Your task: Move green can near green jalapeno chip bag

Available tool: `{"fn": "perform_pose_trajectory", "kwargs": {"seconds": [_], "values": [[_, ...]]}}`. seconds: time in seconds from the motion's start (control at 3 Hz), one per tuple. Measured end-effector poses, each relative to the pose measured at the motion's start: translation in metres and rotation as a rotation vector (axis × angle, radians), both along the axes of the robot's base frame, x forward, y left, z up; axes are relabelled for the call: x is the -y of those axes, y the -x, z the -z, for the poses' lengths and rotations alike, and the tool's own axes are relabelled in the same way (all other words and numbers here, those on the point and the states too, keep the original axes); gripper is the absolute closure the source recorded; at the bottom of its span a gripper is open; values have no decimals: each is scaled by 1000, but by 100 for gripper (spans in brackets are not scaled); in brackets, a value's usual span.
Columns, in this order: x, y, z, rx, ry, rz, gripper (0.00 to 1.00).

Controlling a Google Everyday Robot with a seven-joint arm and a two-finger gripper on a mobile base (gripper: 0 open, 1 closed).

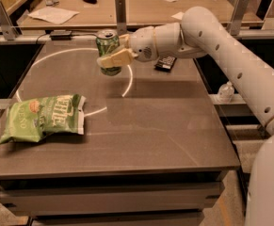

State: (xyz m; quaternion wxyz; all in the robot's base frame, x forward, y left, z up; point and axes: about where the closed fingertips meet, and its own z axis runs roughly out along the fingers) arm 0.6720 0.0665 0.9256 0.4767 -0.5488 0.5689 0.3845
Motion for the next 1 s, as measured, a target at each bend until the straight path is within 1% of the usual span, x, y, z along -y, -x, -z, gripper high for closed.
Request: {"fn": "perform_pose_trajectory", "kwargs": {"seconds": [0.33,1.0], "values": [[-17,26,5,0,5,-30,100],[-32,63,20,-19,29,-71,100]]}}
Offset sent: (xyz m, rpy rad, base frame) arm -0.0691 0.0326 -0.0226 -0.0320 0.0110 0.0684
